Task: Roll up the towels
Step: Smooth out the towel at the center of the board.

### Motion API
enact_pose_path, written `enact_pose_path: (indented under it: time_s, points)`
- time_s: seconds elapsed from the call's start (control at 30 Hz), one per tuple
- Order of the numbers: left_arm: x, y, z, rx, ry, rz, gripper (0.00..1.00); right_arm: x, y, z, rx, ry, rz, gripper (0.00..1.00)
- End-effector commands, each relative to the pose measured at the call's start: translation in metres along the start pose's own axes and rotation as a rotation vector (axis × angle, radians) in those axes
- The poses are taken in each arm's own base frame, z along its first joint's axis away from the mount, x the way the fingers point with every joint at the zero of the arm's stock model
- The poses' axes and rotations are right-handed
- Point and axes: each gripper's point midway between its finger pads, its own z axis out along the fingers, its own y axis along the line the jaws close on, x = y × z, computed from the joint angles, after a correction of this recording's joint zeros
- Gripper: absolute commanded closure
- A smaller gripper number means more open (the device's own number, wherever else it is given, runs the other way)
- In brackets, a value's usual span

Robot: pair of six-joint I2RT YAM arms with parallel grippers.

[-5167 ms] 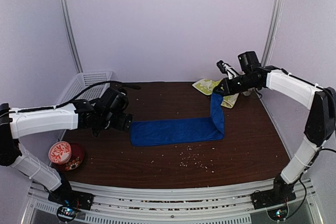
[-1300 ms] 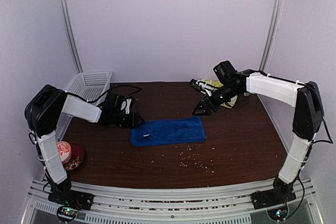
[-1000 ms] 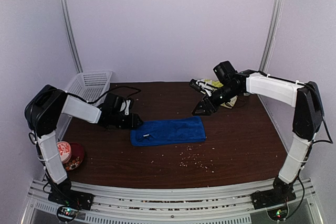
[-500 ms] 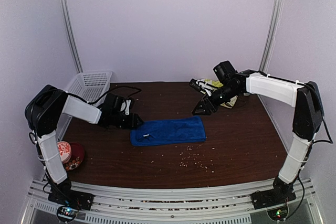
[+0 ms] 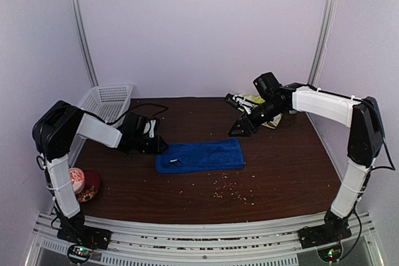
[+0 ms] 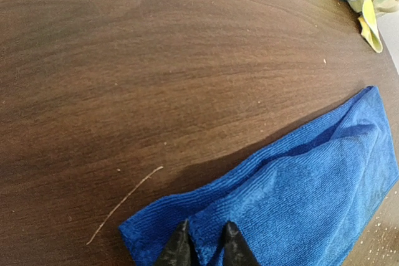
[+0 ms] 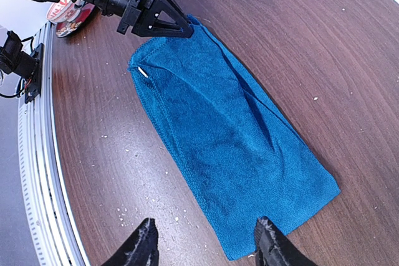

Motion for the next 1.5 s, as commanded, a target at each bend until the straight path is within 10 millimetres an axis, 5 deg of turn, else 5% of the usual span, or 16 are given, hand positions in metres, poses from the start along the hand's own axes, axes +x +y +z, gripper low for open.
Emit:
enact_pose_path:
  time_s: [0.0,0.1,0.4,1.17,1.3,1.47]
  points:
    - [-0.008,0.002,0.001,-0.003,-0.029,-0.003,0.86,0.001,0.003,0.002,-0.016,-0.007,0.007,0.47]
    - [-0.014,-0.001,-0.004,-0.006,-0.047,0.003,0.94,0.002,0.003,0.003,-0.020,-0.005,0.009,0.48]
    - [-0.031,-0.007,-0.024,-0.108,-0.104,0.041,0.91,0.003,0.003,0.007,-0.030,0.001,0.017,0.48]
    - [-0.028,0.014,-0.024,-0.247,-0.084,0.047,0.98,0.010,0.007,0.017,-0.043,0.028,0.015,0.48]
    - [-0.027,-0.005,-0.039,-0.259,-0.103,0.128,0.86,0.013,0.009,0.021,-0.045,0.043,0.003,0.47]
    - [-0.021,-0.035,-0.081,-0.298,-0.159,0.276,0.47,0.016,0.012,0.021,-0.047,0.055,-0.033,0.44]
